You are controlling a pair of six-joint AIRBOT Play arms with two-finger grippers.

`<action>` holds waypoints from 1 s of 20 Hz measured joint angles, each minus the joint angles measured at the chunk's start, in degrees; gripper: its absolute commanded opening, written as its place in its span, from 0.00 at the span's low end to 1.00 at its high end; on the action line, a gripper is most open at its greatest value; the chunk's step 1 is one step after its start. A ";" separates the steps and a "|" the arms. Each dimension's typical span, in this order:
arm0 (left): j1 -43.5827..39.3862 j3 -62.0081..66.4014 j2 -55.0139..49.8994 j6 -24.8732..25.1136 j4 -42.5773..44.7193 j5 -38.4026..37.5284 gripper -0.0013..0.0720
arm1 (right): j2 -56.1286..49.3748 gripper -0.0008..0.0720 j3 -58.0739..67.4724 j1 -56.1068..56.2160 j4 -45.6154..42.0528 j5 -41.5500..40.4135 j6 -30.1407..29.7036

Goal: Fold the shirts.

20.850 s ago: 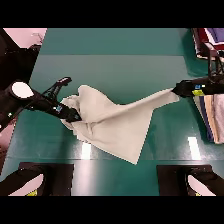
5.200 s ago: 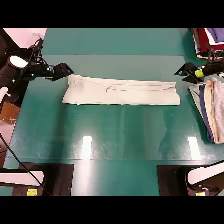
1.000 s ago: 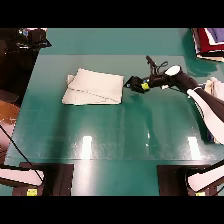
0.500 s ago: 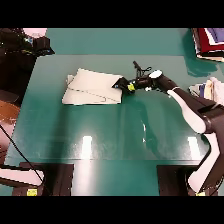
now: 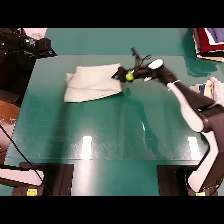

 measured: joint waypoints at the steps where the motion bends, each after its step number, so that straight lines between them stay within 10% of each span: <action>1: -0.09 0.00 0.00 0.02 -0.68 -0.15 0.06 | 2.82 0.03 -0.20 -2.25 -2.64 0.87 1.18; 9: -7.65 0.00 0.00 2.23 -2.71 0.31 0.06 | 20.74 0.03 -1.29 -27.69 -19.93 7.50 6.51; 20: -15.30 0.00 0.00 2.95 -2.82 1.42 0.06 | 24.63 0.03 1.75 -51.84 -22.73 8.15 4.83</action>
